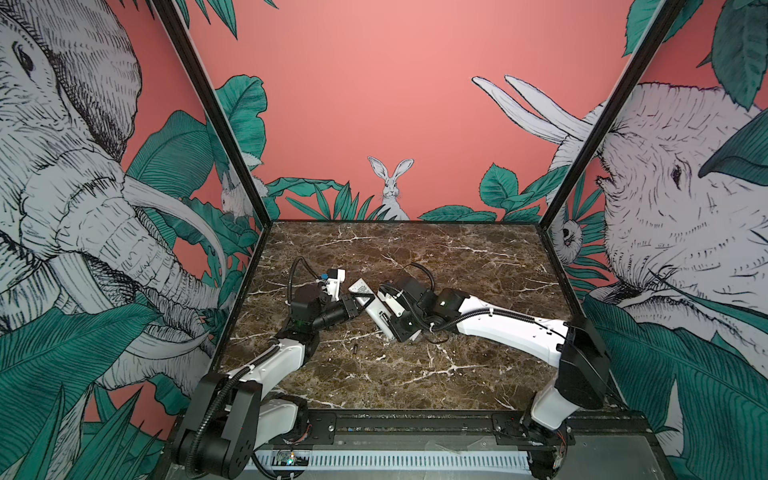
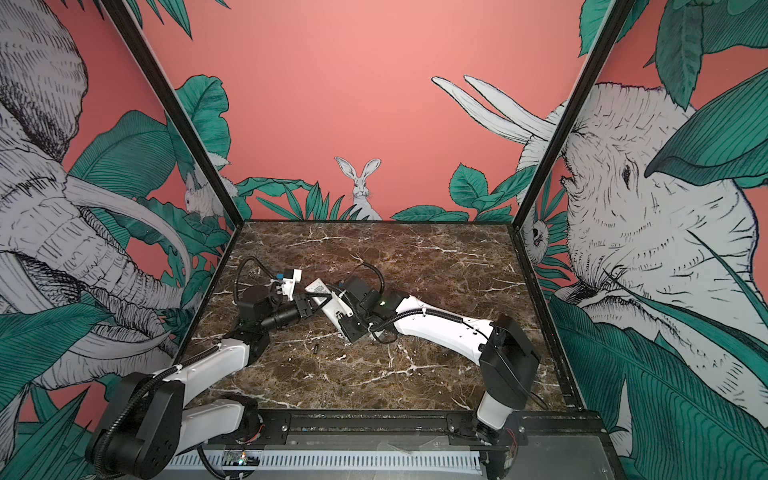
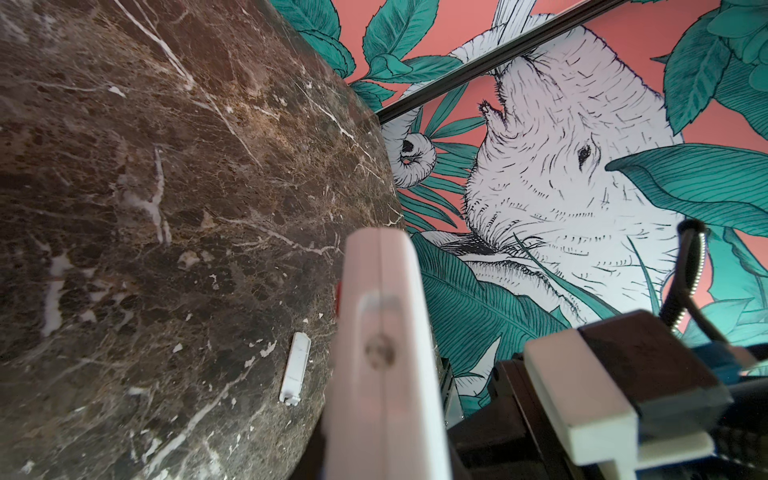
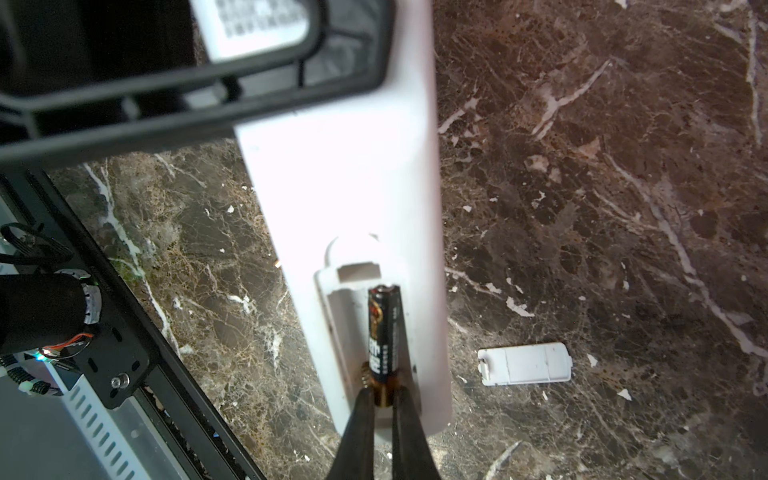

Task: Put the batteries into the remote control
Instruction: 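Push the AA battery fully down into the remote, then open the right gripper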

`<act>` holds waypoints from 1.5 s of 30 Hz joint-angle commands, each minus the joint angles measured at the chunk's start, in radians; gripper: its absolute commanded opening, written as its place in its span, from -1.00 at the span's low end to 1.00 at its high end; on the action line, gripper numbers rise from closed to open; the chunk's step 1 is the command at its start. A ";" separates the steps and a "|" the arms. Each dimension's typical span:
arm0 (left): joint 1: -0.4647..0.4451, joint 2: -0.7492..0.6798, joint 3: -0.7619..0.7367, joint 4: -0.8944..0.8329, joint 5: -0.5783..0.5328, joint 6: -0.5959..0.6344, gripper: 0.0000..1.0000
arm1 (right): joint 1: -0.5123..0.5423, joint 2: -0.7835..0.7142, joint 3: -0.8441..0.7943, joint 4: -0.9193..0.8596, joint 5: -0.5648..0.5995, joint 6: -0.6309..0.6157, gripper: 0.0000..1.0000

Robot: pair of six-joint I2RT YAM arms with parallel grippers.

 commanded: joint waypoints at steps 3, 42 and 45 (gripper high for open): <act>-0.001 -0.050 0.014 0.062 0.078 -0.060 -1.00 | 0.005 0.046 0.034 0.009 -0.004 -0.017 -0.83; 0.006 -0.093 0.072 -0.168 0.063 0.089 -1.00 | -0.006 -0.131 -0.080 0.052 0.037 -0.069 -0.37; 0.007 -0.077 0.069 -0.150 0.075 0.084 -1.00 | -0.006 -0.160 -0.107 0.065 0.007 -0.080 -0.24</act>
